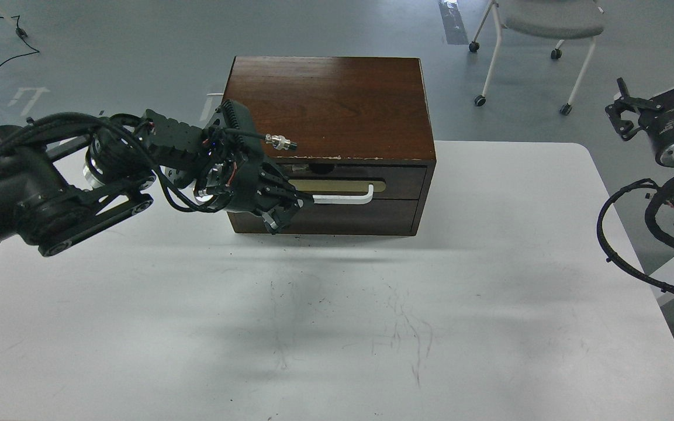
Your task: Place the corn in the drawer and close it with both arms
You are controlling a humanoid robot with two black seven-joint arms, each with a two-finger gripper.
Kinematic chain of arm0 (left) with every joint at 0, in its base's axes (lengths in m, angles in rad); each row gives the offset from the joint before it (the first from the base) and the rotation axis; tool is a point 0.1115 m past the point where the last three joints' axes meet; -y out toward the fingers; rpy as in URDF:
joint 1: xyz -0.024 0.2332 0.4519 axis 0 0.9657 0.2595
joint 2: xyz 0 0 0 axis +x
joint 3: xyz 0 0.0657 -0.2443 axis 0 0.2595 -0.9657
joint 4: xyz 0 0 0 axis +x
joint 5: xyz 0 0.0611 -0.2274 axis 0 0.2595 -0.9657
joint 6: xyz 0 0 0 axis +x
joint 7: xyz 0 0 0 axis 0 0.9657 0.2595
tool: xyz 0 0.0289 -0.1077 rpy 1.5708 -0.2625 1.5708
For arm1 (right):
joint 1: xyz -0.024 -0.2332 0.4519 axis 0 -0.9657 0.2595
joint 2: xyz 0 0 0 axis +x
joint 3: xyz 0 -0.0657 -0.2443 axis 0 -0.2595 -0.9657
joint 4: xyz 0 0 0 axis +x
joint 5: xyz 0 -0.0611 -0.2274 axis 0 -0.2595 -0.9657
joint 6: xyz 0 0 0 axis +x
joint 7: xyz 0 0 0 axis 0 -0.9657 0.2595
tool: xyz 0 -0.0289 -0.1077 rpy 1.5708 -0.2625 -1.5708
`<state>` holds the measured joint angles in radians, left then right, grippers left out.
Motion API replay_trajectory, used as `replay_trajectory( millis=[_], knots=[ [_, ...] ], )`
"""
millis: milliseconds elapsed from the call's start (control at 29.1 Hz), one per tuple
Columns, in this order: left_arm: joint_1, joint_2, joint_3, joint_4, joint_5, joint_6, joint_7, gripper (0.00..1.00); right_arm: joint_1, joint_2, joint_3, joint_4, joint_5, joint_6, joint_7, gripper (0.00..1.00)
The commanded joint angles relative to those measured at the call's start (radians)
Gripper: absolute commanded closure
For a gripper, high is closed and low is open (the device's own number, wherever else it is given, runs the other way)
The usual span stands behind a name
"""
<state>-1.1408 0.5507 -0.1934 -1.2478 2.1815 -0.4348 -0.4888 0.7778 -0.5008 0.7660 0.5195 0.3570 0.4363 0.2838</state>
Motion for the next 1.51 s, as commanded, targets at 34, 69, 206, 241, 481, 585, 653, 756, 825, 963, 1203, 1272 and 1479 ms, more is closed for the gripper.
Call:
replay_trajectory(
  millis=[34, 69, 206, 241, 481, 585, 653, 756, 825, 963, 1203, 1272, 1479],
  knots=[
    [0.0, -0.002, -0.014, -0.051, 0.0, 0.01, 0.0, 1.0, 0.0, -0.007, -0.002, -0.003, -0.001, 0.005, 0.0, 0.0],
    [0.0, 0.006, -0.018, -0.074, 0.0, 0.01, 0.0, 1.0, 0.0, -0.007, -0.002, -0.001, -0.001, 0.007, 0.0, 0.0],
    [-0.002, 0.041, -0.067, -0.102, 0.0, 0.011, 0.0, 1.0, 0.001, -0.007, -0.004, 0.007, -0.003, 0.009, 0.0, 0.0],
    [-0.002, 0.055, -0.116, -0.116, -0.068, 0.001, 0.0, 1.0, 0.004, -0.008, -0.004, 0.008, -0.003, 0.009, 0.0, 0.0],
    [0.004, 0.069, -0.307, -0.122, -0.762, 0.002, 0.0, 0.18, 0.017, -0.015, 0.007, 0.008, -0.003, 0.005, 0.0, 0.0],
    [0.01, 0.068, -0.324, -0.036, -1.037, 0.025, 0.0, 0.08, 0.027, -0.013, 0.006, 0.01, -0.003, 0.004, 0.0, 0.0],
    [0.01, 0.061, -0.325, 0.015, -1.141, 0.048, 0.0, 0.06, 0.032, -0.012, 0.004, 0.01, -0.003, 0.002, 0.0, 0.0],
    [0.01, 0.06, -0.333, 0.1, -1.373, 0.158, 0.0, 0.06, 0.044, -0.007, -0.007, 0.008, -0.003, -0.007, -0.008, 0.0],
    [0.01, 0.061, -0.345, 0.155, -1.492, 0.205, 0.0, 0.06, 0.044, -0.004, -0.008, 0.008, -0.003, -0.007, -0.008, 0.0],
    [0.01, 0.051, -0.356, 0.36, -1.868, 0.199, 0.0, 0.06, 0.047, -0.002, -0.005, -0.001, -0.003, -0.008, -0.003, 0.0],
    [0.047, 0.002, -0.356, 0.715, -2.419, 0.018, 0.199, 0.03, 0.024, 0.004, 0.015, -0.001, 0.005, -0.007, -0.008, 0.0],
    [0.065, -0.014, -0.353, 0.738, -2.419, -0.004, 0.202, 0.03, 0.024, 0.011, 0.022, -0.006, 0.007, -0.011, -0.008, 0.0],
    [0.196, -0.069, -0.344, 0.757, -2.419, -0.012, 0.203, 0.02, 0.023, 0.135, 0.094, -0.059, 0.008, 0.016, -0.002, 0.0]
  ],
)
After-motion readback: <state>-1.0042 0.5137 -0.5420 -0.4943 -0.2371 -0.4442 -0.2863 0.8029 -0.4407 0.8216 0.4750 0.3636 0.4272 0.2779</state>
